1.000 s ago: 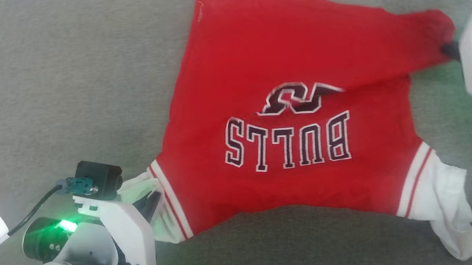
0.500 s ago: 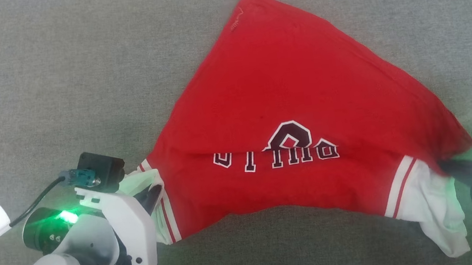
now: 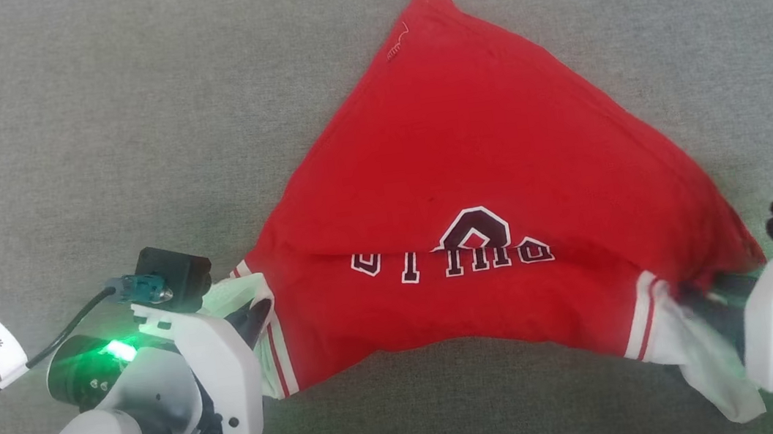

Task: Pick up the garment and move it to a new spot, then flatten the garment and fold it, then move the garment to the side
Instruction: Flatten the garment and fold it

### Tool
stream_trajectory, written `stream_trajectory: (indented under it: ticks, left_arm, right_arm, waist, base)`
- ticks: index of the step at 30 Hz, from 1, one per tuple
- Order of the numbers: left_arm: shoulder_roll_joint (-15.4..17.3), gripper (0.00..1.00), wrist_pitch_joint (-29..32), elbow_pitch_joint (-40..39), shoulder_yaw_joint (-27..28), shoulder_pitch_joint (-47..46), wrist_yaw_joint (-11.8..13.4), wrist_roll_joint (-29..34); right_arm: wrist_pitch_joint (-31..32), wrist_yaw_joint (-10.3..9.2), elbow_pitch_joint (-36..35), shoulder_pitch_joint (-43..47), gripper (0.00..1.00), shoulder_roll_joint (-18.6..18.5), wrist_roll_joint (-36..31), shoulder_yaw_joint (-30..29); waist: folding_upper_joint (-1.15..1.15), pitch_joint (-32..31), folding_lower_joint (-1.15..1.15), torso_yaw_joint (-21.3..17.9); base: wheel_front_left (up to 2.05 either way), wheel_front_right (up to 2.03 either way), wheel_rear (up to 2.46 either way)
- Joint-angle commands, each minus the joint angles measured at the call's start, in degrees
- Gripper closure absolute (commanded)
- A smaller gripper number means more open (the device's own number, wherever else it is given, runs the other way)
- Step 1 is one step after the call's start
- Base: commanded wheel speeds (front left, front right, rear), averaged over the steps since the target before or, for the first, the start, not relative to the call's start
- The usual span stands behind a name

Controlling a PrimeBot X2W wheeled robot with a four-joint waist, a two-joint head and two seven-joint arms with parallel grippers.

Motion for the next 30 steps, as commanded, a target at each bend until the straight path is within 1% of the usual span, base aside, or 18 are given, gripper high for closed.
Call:
stream_trajectory:
  ticks: [1, 4, 9, 11, 13, 16, 18, 21, 24, 30]
  left_arm:
    - [0.07, 1.0, -0.37, 0.17, -0.03, 0.06, -0.19, -0.08]
    - [0.07, 1.0, -0.48, 0.21, -0.1, 0.34, -0.16, -0.17]
    - [-0.15, 1.0, -0.41, 0.36, -0.59, 0.45, -0.48, -0.33]
    - [-0.4, 1.0, -0.48, 0.42, -0.81, 0.36, -0.62, -0.34]
    - [-0.56, 1.0, -0.48, 0.5, -0.99, 0.18, -0.7, -0.32]
    - [-1.14, 1.0, -0.51, 0.57, -1.44, -0.34, -0.98, -0.17]
    - [-1.59, 1.0, -0.52, 0.71, -1.73, -0.89, -1.06, -0.07]
    - [-2.29, 1.0, -0.49, 1.03, -2.24, -1.59, -1.52, 0.21]
    - [-3.13, 1.0, -0.51, 1.59, -2.69, -2.52, -1.9, 0.4]
    - [-5.25, 1.0, -0.74, 2.94, -4.05, -4.68, -3.17, 0.85]
  right_arm:
    - [0.47, -0.25, 2.58, 1.67, 0.0, 0.46, -1.48, 1.57]
    - [0.47, -0.25, -0.48, 1.39, 0.0, -0.55, -1.48, 1.17]
    - [1.73, -0.16, -8.34, -0.1, 0.0, -1.8, -0.84, 0.08]
    - [2.14, -0.16, -10.98, -1.48, 0.0, -1.74, -0.74, -0.39]
    - [2.33, -0.16, -13.29, -3.37, 0.0, -2.04, -1.1, 0.22]
    - [1.6, -0.16, -14.24, -7.53, 0.0, -2.96, -1.72, 2.4]
    - [0.33, -0.15, -12.88, -11.08, 0.0, -3.41, -2.26, 4.58]
    - [-2.15, -0.13, -8.33, -17.34, 0.0, -3.78, -3.09, 8.06]
    - [-5.23, -0.13, -1.52, -24.39, 0.0, -3.71, -3.58, 11.9]
    - [-12.7, -0.13, 16.26, -38.27, 0.0, -4.42, -4.7, 20.48]
  waist:
    - [0.0, -0.33, 0.0, 0.06]
    - [0.0, -0.82, 0.0, 0.1]
    - [0.0, -1.59, 0.0, 0.64]
    - [0.0, -1.86, 0.0, 0.95]
    - [0.0, -2.05, 0.0, 1.31]
    - [0.0, -2.15, 0.0, 1.99]
    - [0.0, -2.12, 0.0, 2.61]
    - [0.0, -1.88, 0.0, 3.75]
    - [0.0, -1.42, 0.0, 5.02]
    - [0.0, -0.35, 0.0, 8.18]
  base:
    - [0.0, 0.0, 0.0]
    - [0.0, 0.0, 0.0]
    - [0.0, 0.0, 0.0]
    - [0.0, 0.0, 0.0]
    - [0.0, 0.0, 0.0]
    - [0.0, 0.0, 0.0]
    - [0.0, 0.0, 0.0]
    - [0.0, 0.0, 0.0]
    - [0.0, 0.0, 0.0]
    - [0.0, 0.0, 0.0]
